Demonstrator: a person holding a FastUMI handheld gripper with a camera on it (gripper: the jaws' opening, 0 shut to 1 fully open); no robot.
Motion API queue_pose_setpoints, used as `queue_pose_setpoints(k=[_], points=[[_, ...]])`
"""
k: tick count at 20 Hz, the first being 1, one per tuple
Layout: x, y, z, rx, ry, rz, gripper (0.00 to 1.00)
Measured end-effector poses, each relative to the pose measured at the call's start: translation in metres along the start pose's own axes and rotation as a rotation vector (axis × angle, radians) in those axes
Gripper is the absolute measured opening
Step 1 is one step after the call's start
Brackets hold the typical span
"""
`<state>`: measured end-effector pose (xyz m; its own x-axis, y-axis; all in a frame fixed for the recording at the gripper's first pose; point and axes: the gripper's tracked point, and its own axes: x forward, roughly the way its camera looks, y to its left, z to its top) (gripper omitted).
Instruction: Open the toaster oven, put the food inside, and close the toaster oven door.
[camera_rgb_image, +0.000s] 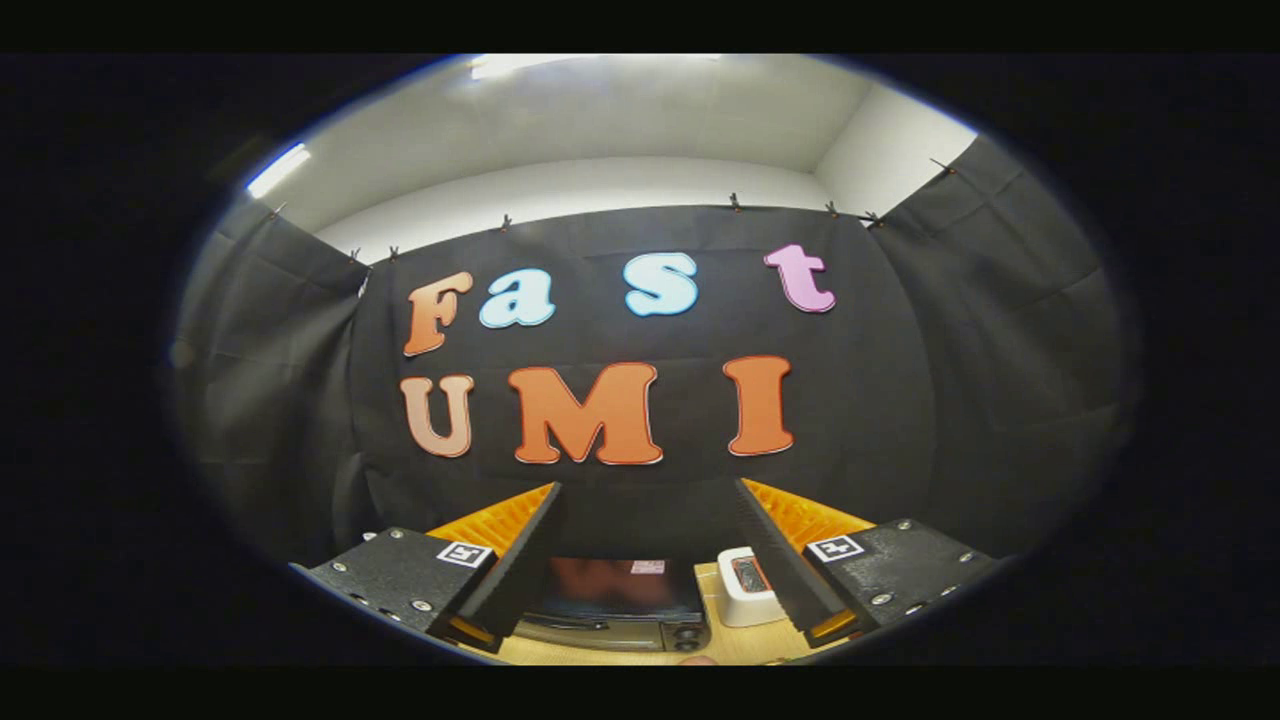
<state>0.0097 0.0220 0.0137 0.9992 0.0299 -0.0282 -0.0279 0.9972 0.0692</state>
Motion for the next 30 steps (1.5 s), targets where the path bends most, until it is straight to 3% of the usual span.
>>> queue_pose_setpoints(k=[19, 30], points=[[0.003, 0.006, -0.015, -0.025, 0.065, 0.042, 0.99], [0.008, 0.01, -0.056, -0.029, 0.169, 0.048, 0.99]])
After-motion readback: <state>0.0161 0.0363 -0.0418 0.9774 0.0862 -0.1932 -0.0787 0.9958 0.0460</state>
